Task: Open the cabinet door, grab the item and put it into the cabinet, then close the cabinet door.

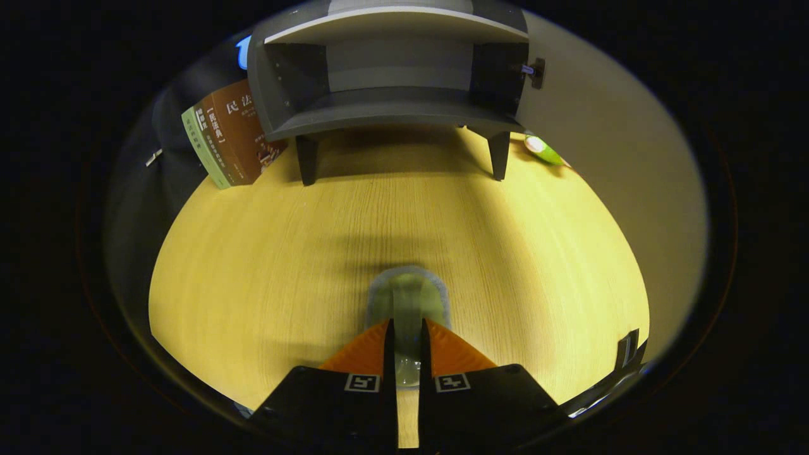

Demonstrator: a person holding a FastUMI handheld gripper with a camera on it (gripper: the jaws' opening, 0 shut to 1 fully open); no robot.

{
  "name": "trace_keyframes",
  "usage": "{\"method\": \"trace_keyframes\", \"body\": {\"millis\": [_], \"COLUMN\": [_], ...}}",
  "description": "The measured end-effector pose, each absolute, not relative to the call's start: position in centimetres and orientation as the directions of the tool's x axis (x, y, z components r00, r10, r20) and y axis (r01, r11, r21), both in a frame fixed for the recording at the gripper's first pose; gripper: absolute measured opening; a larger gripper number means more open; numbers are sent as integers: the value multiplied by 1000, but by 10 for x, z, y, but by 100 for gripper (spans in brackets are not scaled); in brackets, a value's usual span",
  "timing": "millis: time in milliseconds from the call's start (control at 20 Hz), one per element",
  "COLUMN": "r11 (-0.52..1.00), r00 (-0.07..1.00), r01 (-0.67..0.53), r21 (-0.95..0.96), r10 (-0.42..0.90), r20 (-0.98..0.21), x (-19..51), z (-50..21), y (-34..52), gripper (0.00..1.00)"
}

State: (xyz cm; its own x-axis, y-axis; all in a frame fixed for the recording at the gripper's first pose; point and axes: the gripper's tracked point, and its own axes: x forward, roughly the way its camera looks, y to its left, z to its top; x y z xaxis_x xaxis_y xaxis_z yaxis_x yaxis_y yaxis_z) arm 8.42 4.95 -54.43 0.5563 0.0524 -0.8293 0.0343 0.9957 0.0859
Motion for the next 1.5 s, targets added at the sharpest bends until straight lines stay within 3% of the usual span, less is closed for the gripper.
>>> {"method": "trace_keyframes", "body": {"millis": [450, 900, 1500], "r11": [991, 986, 982], "r00": [653, 784, 771], "r01": [87, 76, 114], "r21": [102, 152, 148], "r10": [21, 35, 7], "r20": [-757, -620, -637], "x": [114, 228, 340], "z": [-398, -238, -220], "y": [23, 18, 29], "gripper": [17, 17, 17]}}
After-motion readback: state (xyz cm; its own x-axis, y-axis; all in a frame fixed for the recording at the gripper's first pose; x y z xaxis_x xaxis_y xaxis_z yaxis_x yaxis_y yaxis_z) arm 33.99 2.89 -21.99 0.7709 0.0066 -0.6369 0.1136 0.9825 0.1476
